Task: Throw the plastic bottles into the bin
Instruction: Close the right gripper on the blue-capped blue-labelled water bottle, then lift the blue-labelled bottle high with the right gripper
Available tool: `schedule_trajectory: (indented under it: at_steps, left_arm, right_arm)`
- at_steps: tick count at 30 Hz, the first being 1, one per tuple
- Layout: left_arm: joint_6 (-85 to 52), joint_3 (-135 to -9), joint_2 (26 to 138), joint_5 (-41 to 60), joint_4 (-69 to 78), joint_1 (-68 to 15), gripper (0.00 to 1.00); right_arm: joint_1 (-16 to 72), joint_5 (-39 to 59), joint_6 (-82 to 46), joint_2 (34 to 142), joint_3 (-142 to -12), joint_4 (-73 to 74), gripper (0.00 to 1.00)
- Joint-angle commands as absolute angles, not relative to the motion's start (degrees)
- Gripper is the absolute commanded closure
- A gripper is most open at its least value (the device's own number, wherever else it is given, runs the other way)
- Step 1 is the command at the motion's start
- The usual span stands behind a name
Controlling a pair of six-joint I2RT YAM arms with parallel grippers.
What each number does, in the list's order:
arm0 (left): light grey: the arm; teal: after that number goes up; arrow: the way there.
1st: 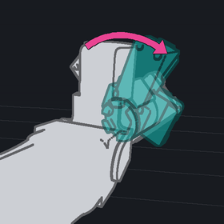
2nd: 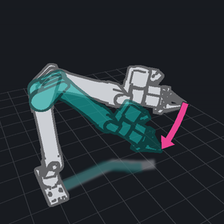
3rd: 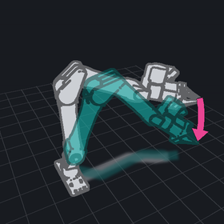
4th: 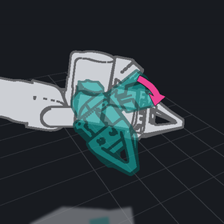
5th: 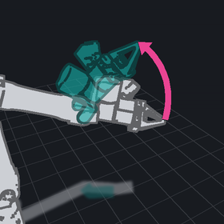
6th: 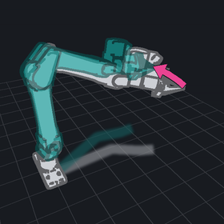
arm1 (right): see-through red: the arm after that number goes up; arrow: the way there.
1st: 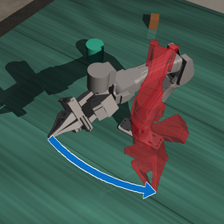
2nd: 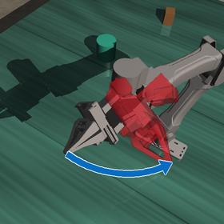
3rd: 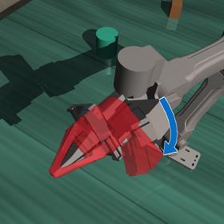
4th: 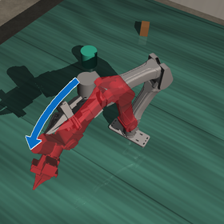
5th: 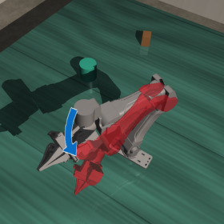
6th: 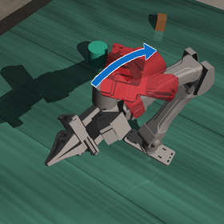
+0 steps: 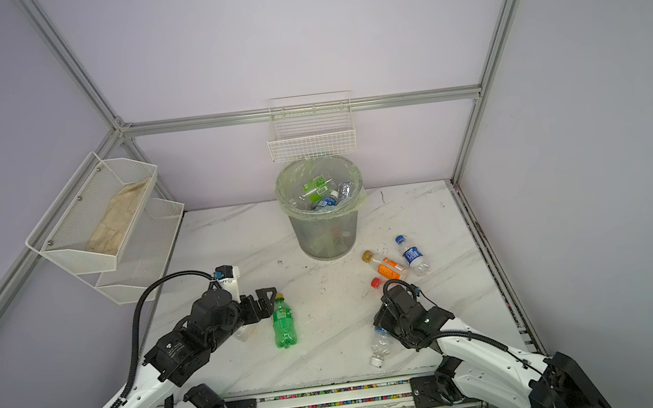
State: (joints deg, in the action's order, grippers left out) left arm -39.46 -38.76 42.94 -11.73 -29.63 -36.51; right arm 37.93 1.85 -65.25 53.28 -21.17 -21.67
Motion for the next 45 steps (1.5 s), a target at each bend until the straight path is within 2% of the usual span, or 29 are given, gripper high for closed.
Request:
schedule_trajectory:
  at_steps: [1, 5, 11, 13, 34, 45]
  left_arm:
    - [-40.04, -36.39, 41.75, -11.58, -27.65, -36.47, 0.0]
    - [-39.76, -36.3, 41.21, -11.85, -27.77, -36.47, 0.0]
    - [-39.64, -36.25, 40.79, -12.09, -28.15, -36.47, 0.0]
    - [-39.64, -36.21, 40.75, -12.19, -28.13, -36.47, 0.0]
    - [-40.08, -35.27, 38.94, -12.34, -28.83, -36.43, 0.0]
    - [-40.99, -34.45, 37.28, -11.98, -29.36, -36.47, 0.0]
  right_arm:
    - [38.23, 2.67, -66.42, 53.32, -20.31, -20.27, 0.33]
    - [38.32, 3.46, -66.56, 53.09, -20.3, -18.54, 0.45]
    - [38.32, 9.24, -65.1, 52.41, -18.53, -9.52, 0.92]
    - [38.32, 10.01, -65.12, 52.42, -18.33, -8.05, 1.0]
    - [38.5, 9.96, -63.88, 51.94, -21.67, -5.86, 1.0]
    - [38.5, 6.1, -58.08, 56.46, -34.9, -5.64, 1.0]
